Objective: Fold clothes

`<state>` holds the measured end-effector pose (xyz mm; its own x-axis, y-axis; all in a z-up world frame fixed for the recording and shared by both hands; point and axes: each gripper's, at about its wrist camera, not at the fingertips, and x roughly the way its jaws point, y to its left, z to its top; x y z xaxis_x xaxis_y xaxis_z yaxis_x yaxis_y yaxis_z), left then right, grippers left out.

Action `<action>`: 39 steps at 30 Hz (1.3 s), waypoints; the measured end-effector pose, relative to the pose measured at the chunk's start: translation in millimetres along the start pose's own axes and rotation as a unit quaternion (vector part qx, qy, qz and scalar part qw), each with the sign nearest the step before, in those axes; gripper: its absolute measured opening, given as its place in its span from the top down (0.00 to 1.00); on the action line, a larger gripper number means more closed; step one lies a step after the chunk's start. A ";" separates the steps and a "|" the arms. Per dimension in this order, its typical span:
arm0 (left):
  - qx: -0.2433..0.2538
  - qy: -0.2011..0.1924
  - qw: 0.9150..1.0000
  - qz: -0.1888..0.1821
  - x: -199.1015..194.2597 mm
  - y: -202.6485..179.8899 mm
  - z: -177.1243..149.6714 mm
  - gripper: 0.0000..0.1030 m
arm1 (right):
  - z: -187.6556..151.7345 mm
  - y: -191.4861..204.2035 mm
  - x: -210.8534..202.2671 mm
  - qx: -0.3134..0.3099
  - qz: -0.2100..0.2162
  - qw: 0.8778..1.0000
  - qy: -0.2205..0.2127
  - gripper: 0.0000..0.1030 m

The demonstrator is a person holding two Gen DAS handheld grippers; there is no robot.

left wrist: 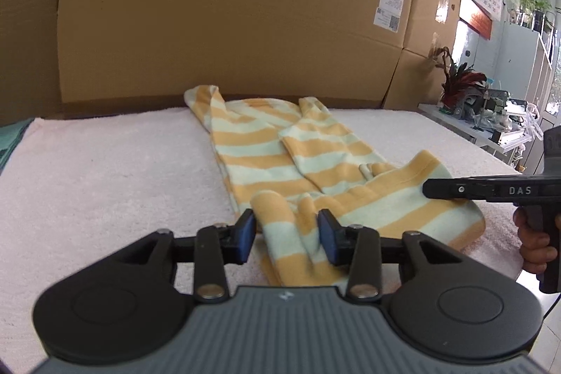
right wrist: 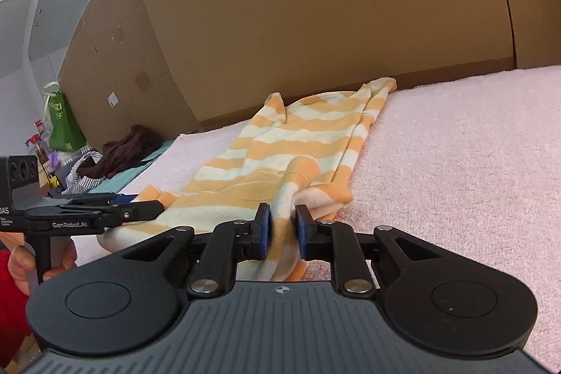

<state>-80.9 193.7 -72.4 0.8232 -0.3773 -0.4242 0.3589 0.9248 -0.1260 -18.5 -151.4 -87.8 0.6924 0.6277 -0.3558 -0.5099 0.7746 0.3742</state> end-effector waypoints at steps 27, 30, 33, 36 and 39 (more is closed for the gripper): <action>-0.030 0.059 0.998 0.020 67.7 15.2 34.9 0.65 | 23.8 -7.9 37.1 0.011 -0.030 0.999 0.022 0.77; -0.039 0.032 0.998 0.034 58.2 20.0 33.9 0.56 | 22.6 -21.8 36.3 0.067 -0.025 0.997 0.025 0.71; -0.054 -0.007 0.997 0.047 35.7 25.8 30.7 0.55 | 19.5 -25.5 28.4 0.093 -0.029 0.995 0.004 0.70; -0.090 -0.015 0.995 0.035 6.2 33.2 18.0 0.51 | 14.1 -15.4 11.4 0.061 -0.023 0.997 -0.048 0.68; -0.118 0.005 0.993 0.009 -7.6 31.8 -0.1 0.51 | 12.6 -5.3 6.7 0.024 -0.023 0.997 -0.067 0.68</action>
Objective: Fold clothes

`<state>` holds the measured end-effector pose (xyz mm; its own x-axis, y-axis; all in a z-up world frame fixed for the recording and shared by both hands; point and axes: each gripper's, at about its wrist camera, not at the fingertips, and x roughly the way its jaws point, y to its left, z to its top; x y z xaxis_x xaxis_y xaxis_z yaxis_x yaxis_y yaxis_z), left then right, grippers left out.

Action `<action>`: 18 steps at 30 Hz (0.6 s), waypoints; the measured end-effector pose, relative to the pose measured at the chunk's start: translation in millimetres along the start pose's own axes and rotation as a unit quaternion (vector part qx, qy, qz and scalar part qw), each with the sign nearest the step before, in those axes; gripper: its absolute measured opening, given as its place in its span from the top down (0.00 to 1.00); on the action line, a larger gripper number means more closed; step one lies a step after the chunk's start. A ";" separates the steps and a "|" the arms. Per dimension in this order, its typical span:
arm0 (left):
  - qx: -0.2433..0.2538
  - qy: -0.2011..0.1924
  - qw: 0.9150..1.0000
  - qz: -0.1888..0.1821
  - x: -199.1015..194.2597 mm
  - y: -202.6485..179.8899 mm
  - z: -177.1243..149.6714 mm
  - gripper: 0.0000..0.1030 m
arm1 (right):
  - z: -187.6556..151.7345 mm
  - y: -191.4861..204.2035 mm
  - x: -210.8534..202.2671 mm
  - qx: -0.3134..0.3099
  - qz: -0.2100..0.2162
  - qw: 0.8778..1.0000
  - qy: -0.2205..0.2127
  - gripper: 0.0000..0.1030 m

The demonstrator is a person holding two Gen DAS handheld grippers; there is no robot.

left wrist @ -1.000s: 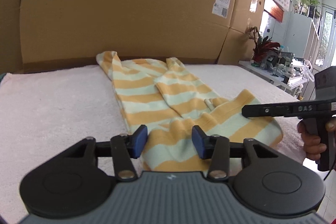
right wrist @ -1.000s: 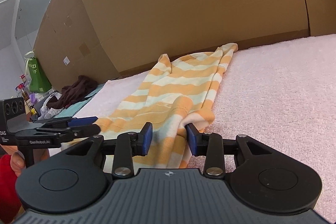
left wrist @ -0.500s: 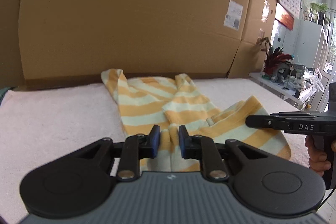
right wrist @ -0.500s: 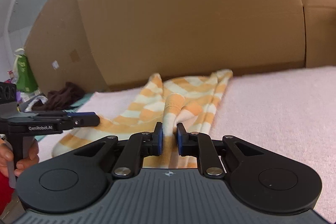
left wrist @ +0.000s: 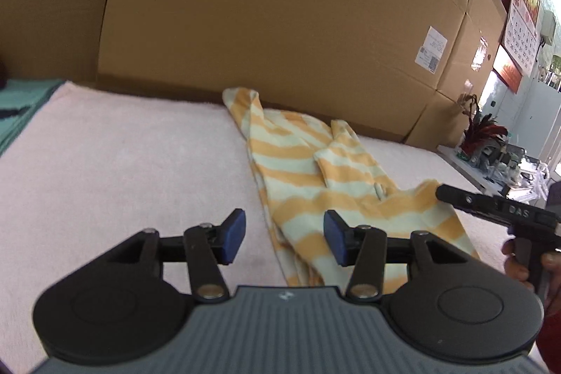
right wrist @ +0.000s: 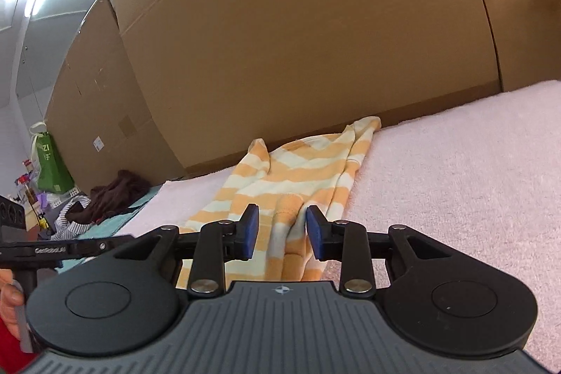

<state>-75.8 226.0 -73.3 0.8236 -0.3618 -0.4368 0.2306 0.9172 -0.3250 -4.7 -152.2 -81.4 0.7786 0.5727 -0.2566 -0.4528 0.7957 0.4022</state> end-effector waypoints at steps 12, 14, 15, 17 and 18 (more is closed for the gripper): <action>-0.059 0.017 0.997 -0.036 22.8 -11.0 -0.1 0.55 | 11.4 2.6 34.2 0.000 -0.041 0.996 0.074 0.63; -0.053 0.013 0.998 -0.027 25.4 -16.9 -0.4 0.68 | 10.0 8.8 37.6 -0.020 -0.042 0.995 0.086 0.85; -0.042 -0.004 0.999 -0.019 20.8 -21.0 -0.6 0.80 | 9.6 13.8 32.7 -0.031 -0.032 0.997 0.069 0.86; -0.016 -0.053 0.998 -0.004 5.9 -28.5 -1.4 0.83 | 9.9 19.6 15.8 -0.040 0.024 0.999 0.014 0.87; -0.008 -0.064 0.998 0.003 3.2 -29.8 -0.9 0.82 | 10.6 19.3 9.8 -0.035 0.049 0.998 -0.006 0.86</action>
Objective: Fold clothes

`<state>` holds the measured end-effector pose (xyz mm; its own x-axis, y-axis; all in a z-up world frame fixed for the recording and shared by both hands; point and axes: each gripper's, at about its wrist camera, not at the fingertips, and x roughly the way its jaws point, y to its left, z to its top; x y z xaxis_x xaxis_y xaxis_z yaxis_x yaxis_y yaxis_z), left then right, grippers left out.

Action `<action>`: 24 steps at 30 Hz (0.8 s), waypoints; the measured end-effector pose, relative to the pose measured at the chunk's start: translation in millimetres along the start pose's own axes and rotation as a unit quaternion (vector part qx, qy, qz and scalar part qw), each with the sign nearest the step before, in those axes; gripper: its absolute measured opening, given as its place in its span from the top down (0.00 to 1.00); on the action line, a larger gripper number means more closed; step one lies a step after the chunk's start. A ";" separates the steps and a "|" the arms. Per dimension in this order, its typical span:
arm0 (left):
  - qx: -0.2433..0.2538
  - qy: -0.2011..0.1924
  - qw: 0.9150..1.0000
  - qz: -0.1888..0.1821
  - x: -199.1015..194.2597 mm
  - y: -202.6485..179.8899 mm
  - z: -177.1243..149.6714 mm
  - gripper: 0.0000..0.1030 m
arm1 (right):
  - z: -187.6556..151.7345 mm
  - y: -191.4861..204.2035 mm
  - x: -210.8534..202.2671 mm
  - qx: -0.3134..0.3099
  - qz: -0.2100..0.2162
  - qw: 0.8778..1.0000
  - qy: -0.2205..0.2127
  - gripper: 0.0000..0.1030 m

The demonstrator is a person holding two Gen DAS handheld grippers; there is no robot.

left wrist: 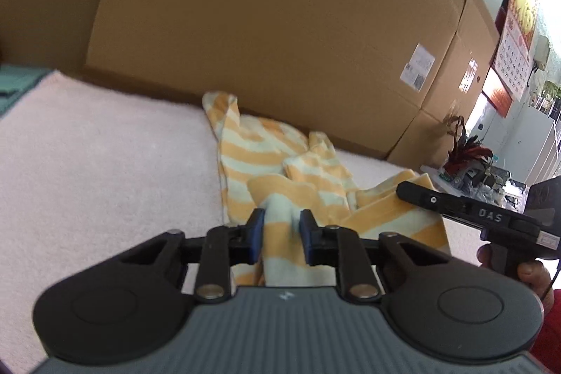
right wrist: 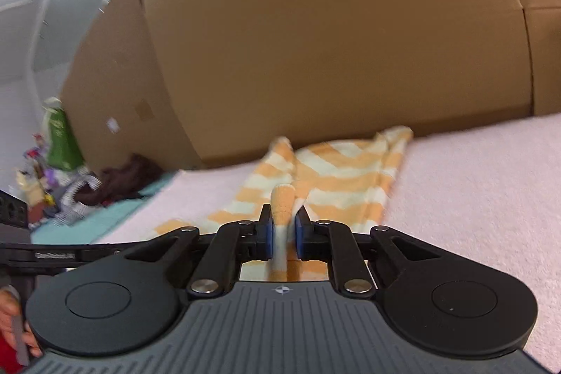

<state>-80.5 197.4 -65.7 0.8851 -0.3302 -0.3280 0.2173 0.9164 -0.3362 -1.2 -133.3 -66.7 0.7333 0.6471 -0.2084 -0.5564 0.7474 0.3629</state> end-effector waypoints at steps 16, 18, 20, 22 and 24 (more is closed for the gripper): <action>0.009 0.069 0.997 0.044 40.6 4.9 0.4 0.78 | -5.6 -6.0 -9.6 0.034 -0.078 0.996 0.000 0.66; 0.003 0.075 0.996 0.055 43.7 6.5 -0.3 0.71 | -1.7 18.7 -0.9 -0.042 -0.067 0.997 0.020 0.73; -0.003 0.076 0.995 0.068 43.0 8.8 -0.7 0.59 | -1.4 35.2 16.7 -0.084 -0.046 0.993 0.071 0.82; -0.008 0.072 0.994 0.078 40.6 10.4 -0.8 0.58 | -4.9 35.6 39.4 -0.095 -0.071 0.986 0.118 0.84; 0.004 0.057 0.994 0.094 33.3 7.6 -0.7 0.61 | -5.9 25.7 51.4 -0.079 -0.079 0.986 0.122 0.85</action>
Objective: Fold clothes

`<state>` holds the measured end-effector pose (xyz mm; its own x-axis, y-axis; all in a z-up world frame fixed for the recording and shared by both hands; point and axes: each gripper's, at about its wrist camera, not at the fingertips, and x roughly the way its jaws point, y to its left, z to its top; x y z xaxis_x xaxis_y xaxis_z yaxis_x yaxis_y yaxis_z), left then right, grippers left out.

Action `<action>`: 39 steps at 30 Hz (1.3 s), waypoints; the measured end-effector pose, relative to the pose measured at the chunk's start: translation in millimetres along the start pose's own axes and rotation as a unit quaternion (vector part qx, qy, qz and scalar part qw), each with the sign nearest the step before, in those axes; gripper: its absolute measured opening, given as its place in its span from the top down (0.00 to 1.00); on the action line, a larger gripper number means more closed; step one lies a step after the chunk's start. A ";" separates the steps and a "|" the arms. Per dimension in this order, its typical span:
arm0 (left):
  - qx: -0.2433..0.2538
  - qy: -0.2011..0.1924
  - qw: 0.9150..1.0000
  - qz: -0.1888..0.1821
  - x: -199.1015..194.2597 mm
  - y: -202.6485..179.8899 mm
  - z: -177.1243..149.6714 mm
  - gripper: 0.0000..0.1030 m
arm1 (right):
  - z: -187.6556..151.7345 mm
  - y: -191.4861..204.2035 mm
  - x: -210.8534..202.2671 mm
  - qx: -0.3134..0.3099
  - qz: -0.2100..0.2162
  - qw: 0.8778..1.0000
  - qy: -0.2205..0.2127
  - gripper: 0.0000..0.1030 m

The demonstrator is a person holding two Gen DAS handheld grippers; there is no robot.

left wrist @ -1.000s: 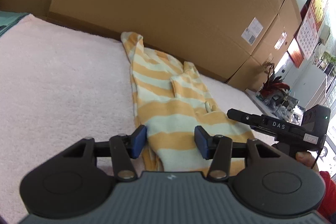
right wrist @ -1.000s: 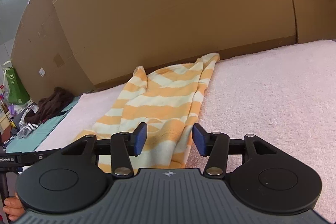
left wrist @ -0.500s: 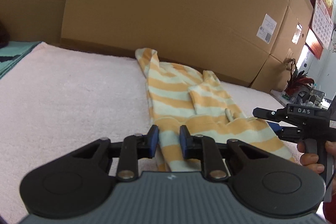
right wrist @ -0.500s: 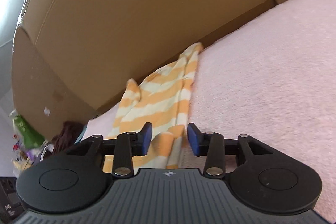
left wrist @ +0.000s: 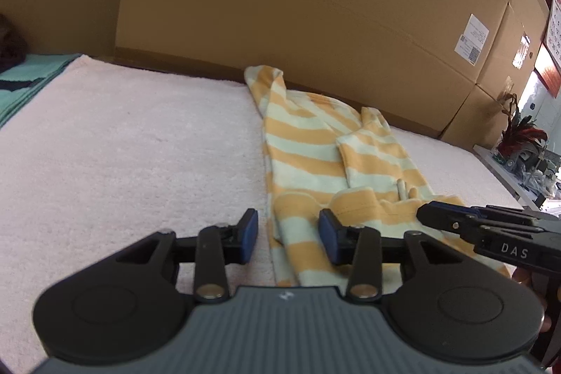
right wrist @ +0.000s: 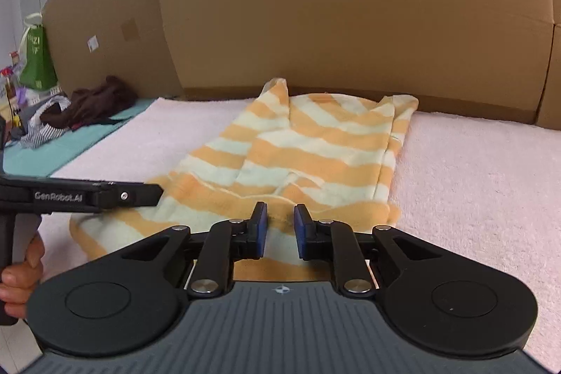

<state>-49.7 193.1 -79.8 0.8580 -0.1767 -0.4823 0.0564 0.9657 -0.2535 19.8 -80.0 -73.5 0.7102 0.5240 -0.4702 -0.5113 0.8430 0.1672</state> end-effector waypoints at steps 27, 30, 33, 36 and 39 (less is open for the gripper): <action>-0.008 -0.031 0.995 -0.093 -41.9 5.4 -4.0 0.47 | -16.8 -26.4 -20.1 0.154 -0.016 0.986 -0.063 0.78; 0.043 -0.015 0.994 -0.098 -46.0 -14.2 -21.6 0.48 | -16.5 -27.1 -19.3 0.154 -0.012 0.986 -0.062 0.75; 0.077 -0.009 0.994 -0.073 -39.1 -21.8 -34.5 0.39 | -16.9 -27.3 -19.5 0.155 -0.012 0.986 -0.063 0.75; 0.048 0.004 0.996 -0.075 -32.4 -11.1 -33.5 0.30 | -16.9 -27.1 -19.3 0.155 -0.012 0.986 -0.063 0.75; 0.047 -0.027 0.996 -0.074 -44.4 -8.9 -24.6 0.36 | -16.8 -27.4 -19.2 0.155 -0.011 0.986 -0.063 0.75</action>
<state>-100.8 187.7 -76.8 0.8627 -0.3104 -0.3993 0.2293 0.9437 -0.2383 12.1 -115.1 -83.6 0.7837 0.4993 -0.3695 -0.3361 0.8411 0.4237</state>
